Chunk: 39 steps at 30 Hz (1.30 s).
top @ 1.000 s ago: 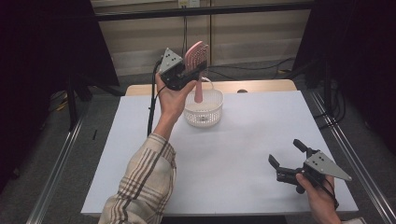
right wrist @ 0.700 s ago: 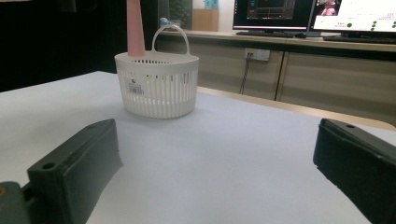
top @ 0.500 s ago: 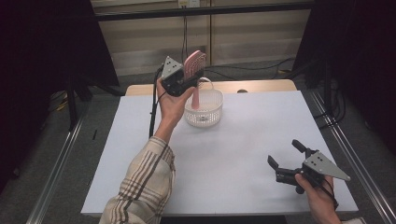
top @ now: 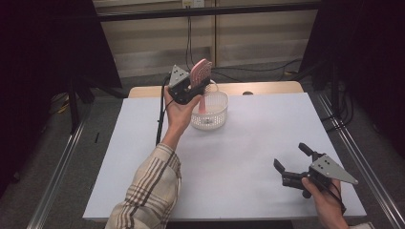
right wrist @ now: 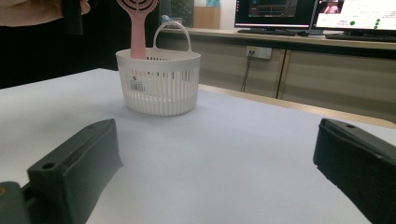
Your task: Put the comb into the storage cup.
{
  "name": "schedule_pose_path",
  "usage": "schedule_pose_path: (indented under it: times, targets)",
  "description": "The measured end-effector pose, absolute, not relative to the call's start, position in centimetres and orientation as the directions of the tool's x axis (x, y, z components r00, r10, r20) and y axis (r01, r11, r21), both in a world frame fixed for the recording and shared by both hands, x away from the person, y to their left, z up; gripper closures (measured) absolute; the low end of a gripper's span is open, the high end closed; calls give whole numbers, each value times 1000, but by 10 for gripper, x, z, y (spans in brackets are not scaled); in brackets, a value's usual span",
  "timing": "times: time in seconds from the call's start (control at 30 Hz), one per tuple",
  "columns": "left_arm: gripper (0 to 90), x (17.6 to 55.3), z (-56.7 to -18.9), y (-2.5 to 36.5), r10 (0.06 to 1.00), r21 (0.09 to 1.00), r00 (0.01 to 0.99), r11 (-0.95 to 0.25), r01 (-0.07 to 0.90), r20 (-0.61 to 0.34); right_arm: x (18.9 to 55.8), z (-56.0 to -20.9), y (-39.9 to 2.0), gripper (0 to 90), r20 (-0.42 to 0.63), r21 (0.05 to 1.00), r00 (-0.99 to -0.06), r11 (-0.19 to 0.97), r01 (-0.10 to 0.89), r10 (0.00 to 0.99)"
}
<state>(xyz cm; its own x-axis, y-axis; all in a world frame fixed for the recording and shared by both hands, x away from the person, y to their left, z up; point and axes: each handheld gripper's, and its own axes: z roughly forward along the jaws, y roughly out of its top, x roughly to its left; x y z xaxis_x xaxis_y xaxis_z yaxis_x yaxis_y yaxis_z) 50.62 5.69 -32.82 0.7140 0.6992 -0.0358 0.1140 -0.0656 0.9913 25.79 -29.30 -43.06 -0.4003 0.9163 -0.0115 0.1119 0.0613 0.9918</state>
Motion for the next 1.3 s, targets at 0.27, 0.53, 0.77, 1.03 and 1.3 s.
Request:
schedule_pose_path:
  times: [0.27, 0.53, 0.77, 1.03, 1.3]
  targets:
    - [629, 507, -341, 49, 679, 989, 732, -71, 131, -49, 258, -431, -292, 2, -10, 991, -402, 62, 117, 916]
    - [629, 506, -352, 46, 675, 986, 736, -79, 145, -54, 258, -432, -292, 2, -13, 990, -409, 69, 121, 912]
    - [629, 507, -359, 43, 678, 984, 733, -83, 155, -58, 258, -432, -292, 0, -15, 990, -414, 72, 122, 910]
    - [629, 509, -366, 42, 680, 983, 731, -84, 165, -64, 258, -432, -292, 1, -12, 990, -416, 70, 124, 909]
    - [628, 510, -370, 40, 679, 982, 733, -96, 161, -54, 258, -433, -292, 1, -10, 989, -415, 70, 130, 910]
